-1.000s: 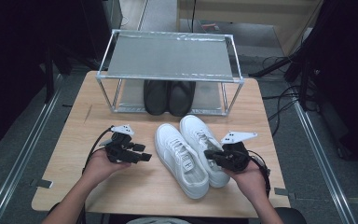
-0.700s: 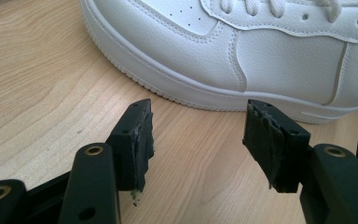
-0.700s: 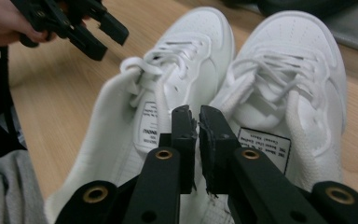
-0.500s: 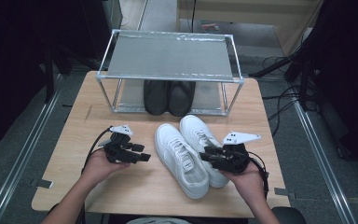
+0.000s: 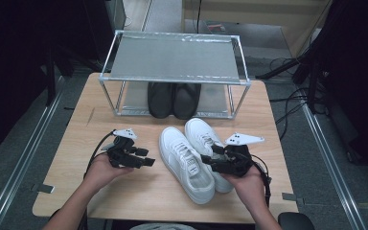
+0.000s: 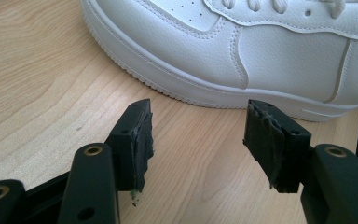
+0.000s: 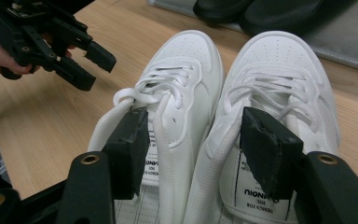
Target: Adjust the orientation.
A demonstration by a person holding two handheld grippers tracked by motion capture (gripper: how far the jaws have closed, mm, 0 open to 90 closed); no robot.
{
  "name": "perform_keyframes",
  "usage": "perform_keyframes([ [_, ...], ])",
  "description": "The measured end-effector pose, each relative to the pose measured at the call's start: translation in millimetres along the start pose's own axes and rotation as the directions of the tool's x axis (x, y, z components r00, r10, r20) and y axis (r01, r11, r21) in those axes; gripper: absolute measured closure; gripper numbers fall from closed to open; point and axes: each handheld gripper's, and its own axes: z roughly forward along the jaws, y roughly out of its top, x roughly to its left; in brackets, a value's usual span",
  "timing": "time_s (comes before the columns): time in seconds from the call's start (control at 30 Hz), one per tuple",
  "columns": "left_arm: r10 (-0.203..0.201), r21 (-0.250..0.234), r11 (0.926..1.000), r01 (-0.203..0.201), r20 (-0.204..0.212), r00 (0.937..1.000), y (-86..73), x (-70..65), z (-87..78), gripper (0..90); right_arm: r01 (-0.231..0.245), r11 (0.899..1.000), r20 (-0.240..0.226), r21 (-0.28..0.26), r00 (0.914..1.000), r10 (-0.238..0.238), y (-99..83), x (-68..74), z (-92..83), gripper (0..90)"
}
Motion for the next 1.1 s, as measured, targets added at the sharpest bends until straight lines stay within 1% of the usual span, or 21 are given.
perform_keyframes([
  [0.17, -0.002, 0.001, 1.0000, 0.002, 0.003, 1.0000, -0.2, 0.1, 0.5, 41.9, -0.050, 0.999, 0.019, 0.001, 0.9985, 0.050, 0.4, 0.2, 8.8, 41.0],
  [0.23, -0.001, 0.002, 1.0000, 0.001, 0.006, 1.0000, -0.2, 0.2, 0.5, 41.7, -0.053, 0.999, 0.036, 0.003, 0.9979, 0.053, 0.1, 2.0, 10.8, 40.8],
  [0.3, -0.001, 0.001, 1.0000, 0.001, 0.006, 1.0000, -0.2, 0.1, 0.5, 41.6, -0.048, 0.999, 0.041, -0.004, 0.9980, 0.048, -0.7, 2.8, 11.1, 40.5],
  [0.4, 0.000, 0.001, 1.0000, 0.000, 0.004, 1.0000, -0.1, 0.4, 0.4, 41.6, -0.059, 0.998, 0.049, 0.001, 0.9971, 0.059, -3.3, 5.5, 13.1, 38.1],
  [0.43, -0.001, 0.000, 1.0000, 0.001, 0.002, 1.0000, -0.2, 0.3, 0.4, 41.6, -0.061, 0.998, 0.050, 0.006, 0.9969, 0.061, -4.6, 6.6, 14.2, 37.2],
  [0.5, 0.001, 0.001, 1.0000, -0.001, -0.002, 1.0000, -0.1, 0.4, 0.0, 41.6, -0.066, 0.997, 0.042, 0.030, 0.9970, 0.065, -6.9, 8.0, 17.5, 38.8],
  [0.53, 0.001, -0.001, 1.0000, -0.001, 0.000, 1.0000, -0.2, 0.6, 0.1, 41.6, -0.058, 0.998, 0.046, 0.036, 0.9973, 0.057, -7.4, 9.3, 18.6, 38.9],
  [0.6, 0.000, 0.001, 1.0000, 0.000, 0.002, 1.0000, -0.1, 0.7, 0.3, 41.7, -0.042, 0.999, 0.067, 0.034, 0.9969, 0.040, -7.9, 12.1, 19.7, 40.4],
  [0.63, 0.000, 0.002, 1.0000, 0.000, 0.002, 1.0000, -0.1, 0.8, 0.4, 41.6, -0.036, 0.999, 0.081, 0.036, 0.9961, 0.033, -8.3, 12.6, 20.6, 42.3],
  [0.7, 0.000, 0.001, 1.0000, 0.000, 0.001, 1.0000, -0.2, 0.6, 0.9, 41.7, -0.025, 0.998, 0.091, 0.050, 0.9957, 0.020, -8.8, 12.5, 22.0, 45.7],
  [0.77, 0.003, 0.003, 1.0000, -0.003, -0.002, 1.0000, 0.0, 0.3, 0.9, 41.7, 0.002, 0.999, 0.097, 0.054, 0.9952, -0.008, -9.5, 13.3, 22.9, 47.7],
  [0.83, 0.004, 0.000, 1.0000, -0.004, 0.002, 1.0000, -0.1, 0.2, 1.1, 41.7, 0.033, 0.997, 0.114, 0.064, 0.9927, -0.040, -10.6, 15.3, 24.3, 51.3],
  [0.87, 0.005, 0.000, 1.0000, -0.005, 0.002, 1.0000, 0.0, 0.2, 1.0, 41.6, 0.040, 0.997, 0.119, 0.067, 0.9917, -0.048, -10.8, 15.7, 24.6, 52.3],
  [1.03, 0.005, -0.005, 1.0000, -0.005, -0.002, 1.0000, 0.2, 0.5, 0.2, 41.7, 0.049, 0.997, 0.112, 0.068, 0.9921, -0.056, -10.9, 14.6, 25.1, 60.7],
  [1.1, 0.006, -0.012, 0.9999, -0.006, 0.000, 1.0000, 0.1, 0.5, -0.2, 41.8, 0.058, 0.996, 0.124, 0.065, 0.9901, -0.066, -10.8, 15.2, 24.9, 65.0],
])
